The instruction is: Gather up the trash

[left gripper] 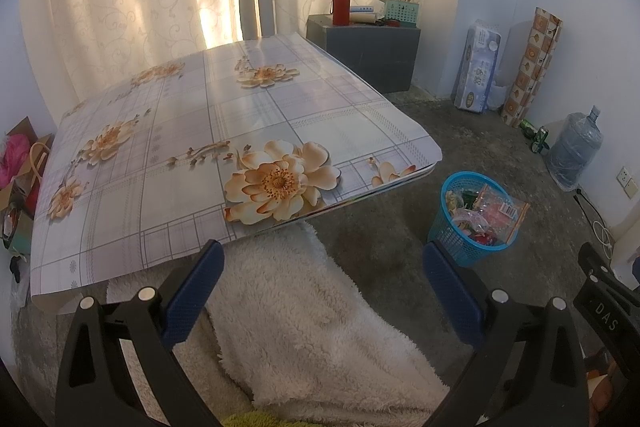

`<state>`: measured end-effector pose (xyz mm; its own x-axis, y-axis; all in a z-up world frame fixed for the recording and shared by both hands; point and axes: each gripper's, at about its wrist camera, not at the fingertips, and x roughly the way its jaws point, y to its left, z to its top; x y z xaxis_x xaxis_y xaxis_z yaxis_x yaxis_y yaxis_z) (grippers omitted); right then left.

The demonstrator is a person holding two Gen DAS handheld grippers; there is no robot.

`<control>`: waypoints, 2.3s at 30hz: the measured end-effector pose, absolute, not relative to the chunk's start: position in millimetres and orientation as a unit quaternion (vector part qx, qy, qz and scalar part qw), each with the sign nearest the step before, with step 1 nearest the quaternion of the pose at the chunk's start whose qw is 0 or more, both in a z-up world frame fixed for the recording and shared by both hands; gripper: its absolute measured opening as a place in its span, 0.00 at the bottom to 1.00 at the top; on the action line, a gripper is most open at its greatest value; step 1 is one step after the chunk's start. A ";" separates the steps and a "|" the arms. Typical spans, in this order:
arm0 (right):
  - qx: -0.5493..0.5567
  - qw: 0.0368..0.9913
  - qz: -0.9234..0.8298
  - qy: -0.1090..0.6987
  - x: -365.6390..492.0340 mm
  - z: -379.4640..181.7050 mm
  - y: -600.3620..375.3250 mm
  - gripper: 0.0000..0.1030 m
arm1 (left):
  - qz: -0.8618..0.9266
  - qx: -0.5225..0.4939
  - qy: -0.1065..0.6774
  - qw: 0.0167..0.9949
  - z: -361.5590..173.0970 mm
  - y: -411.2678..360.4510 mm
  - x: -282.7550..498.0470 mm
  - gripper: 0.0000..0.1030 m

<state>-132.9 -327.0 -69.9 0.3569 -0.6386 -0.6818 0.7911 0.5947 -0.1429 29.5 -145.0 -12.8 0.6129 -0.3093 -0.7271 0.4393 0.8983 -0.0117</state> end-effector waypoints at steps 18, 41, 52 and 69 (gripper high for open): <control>0.106 0.817 -0.436 0.362 -130.2 -68.0 -327.8 0.92 | -0.211 0.085 0.389 0.893 -15.5 -144.1 27.7 0.95; 0.106 0.817 -0.436 0.361 -131.0 -68.9 -326.7 0.92 | -0.211 0.086 0.390 0.892 -15.5 -144.0 27.4 0.95; 0.107 0.817 -0.436 0.361 -131.4 -69.4 -326.0 0.92 | -0.211 0.086 0.390 0.892 -15.9 -143.4 27.6 0.95; 0.108 0.816 -0.439 0.361 -129.1 -69.5 -321.3 0.92 | -0.212 0.087 0.391 0.892 -15.9 -143.3 26.4 0.95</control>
